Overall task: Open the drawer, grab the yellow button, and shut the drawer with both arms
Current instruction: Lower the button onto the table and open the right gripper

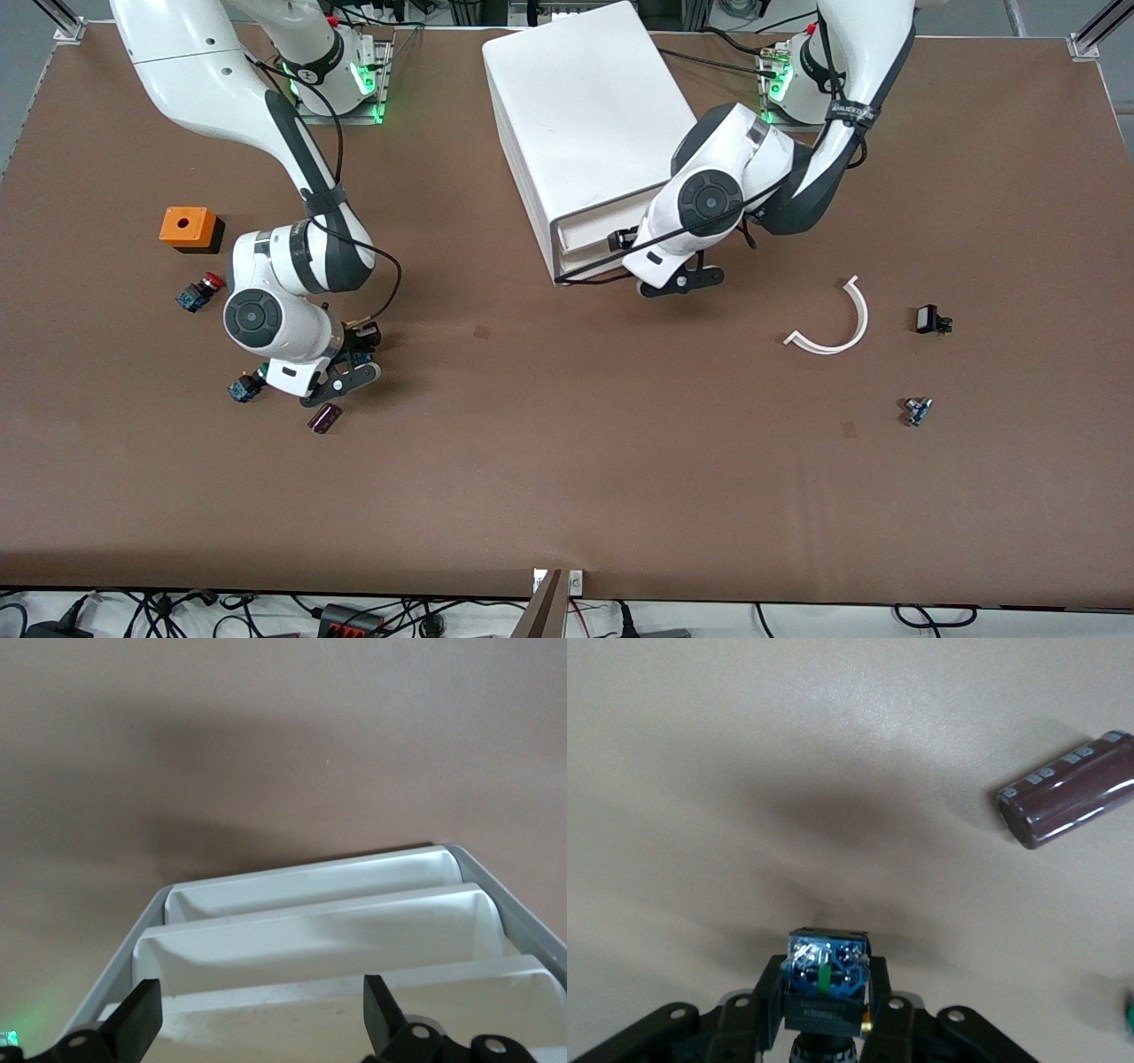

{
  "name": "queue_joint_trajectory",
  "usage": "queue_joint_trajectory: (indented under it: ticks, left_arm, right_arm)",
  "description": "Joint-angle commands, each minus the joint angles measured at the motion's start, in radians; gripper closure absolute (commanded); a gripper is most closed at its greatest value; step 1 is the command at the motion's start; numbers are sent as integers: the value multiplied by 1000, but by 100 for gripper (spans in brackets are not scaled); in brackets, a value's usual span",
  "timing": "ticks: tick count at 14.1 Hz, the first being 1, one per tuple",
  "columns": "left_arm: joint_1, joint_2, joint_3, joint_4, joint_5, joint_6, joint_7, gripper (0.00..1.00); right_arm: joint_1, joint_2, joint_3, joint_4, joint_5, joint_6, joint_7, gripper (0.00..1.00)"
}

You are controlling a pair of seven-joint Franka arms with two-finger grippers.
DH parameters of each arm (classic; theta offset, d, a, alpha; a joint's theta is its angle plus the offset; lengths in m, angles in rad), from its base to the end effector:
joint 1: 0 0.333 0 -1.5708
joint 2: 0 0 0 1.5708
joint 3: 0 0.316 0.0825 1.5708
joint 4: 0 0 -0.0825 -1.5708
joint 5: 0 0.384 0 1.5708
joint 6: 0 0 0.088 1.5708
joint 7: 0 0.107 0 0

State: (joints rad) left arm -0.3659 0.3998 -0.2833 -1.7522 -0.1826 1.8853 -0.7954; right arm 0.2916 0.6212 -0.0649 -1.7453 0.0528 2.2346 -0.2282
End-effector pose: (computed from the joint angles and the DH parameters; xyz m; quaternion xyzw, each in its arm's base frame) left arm 0.4960 -0.3766 0.3351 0.9758 0.1140 -0.1853 0.0200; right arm 0.6342 0.1512 0.2084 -0.9750 -0.2125 0.0650 0.0005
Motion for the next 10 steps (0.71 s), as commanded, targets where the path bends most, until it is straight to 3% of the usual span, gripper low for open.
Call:
queue_joint_trajectory:
  ticks: [1,5,8,10]
  left_arm:
    - [5,-38,-30,-43,-28,-3,-45,0]
    - [15,-36,-30,-33,-26,-3,-33,0]
    - [34,-36,-16,19,3,-3,-25,0]
    - [68,-44,-19,72,140,-6,-27,0]
  right_arm:
    - [3,-20,4,29,18,-7,81,0]
    - [-8,-43,-3,211,16,-240,208,0]
    - [-8,-104,-19,260,6,-349,224,0]
    - [-9,-156,-45,262,4,-403,224,0]
